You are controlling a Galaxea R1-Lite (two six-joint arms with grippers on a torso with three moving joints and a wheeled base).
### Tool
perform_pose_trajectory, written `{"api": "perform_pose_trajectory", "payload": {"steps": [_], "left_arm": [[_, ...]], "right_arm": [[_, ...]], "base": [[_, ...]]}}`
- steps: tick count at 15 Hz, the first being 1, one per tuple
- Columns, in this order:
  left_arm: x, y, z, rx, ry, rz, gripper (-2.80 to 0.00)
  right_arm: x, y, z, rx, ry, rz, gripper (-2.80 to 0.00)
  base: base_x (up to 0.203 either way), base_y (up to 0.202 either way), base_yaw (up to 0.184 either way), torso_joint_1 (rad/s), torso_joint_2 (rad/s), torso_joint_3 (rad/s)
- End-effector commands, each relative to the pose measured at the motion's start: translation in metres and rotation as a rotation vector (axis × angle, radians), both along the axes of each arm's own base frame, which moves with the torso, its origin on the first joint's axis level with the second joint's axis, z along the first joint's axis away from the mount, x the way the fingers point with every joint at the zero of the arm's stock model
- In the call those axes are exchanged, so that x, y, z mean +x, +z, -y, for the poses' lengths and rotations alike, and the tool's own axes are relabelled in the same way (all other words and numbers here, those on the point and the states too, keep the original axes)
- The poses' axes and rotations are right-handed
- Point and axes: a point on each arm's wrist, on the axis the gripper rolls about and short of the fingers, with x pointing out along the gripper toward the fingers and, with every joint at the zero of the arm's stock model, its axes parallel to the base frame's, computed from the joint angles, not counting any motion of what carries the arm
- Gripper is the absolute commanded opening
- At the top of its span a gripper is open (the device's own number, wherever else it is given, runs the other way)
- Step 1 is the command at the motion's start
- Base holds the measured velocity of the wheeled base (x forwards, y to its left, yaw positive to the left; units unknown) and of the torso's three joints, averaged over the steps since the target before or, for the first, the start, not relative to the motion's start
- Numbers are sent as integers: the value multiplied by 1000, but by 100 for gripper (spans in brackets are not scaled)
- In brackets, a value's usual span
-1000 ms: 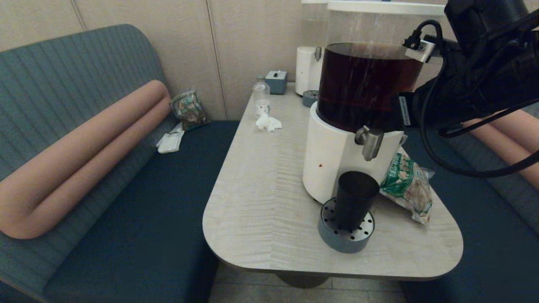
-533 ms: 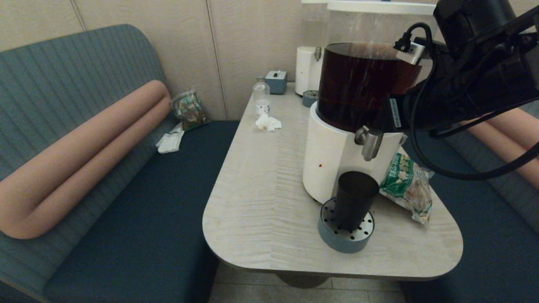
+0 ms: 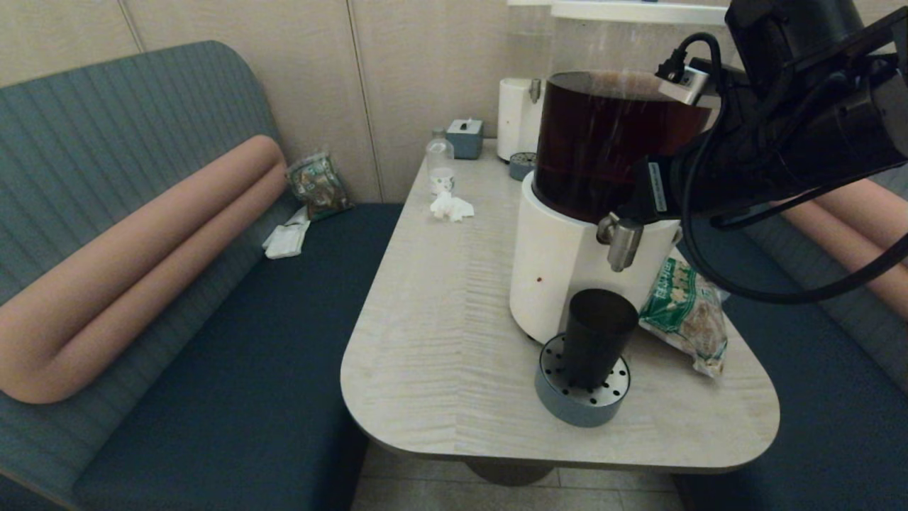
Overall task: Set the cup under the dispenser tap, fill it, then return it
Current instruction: Turn on the faucet
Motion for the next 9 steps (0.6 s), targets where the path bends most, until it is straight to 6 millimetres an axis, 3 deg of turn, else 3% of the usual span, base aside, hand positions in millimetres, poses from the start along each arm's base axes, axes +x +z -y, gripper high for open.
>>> {"api": "perform_pose_trajectory", "payload": {"steps": [1, 9], "left_arm": [[0, 0, 0, -1, 0, 1, -280], [0, 0, 0, -1, 0, 0, -280]], "right_arm": [[0, 0, 0, 12, 12, -7, -280], [3, -4, -3, 33, 46, -31, -280]], "base": [[0, 0, 0, 0, 0, 0], [0, 0, 0, 0, 0, 0]]}}
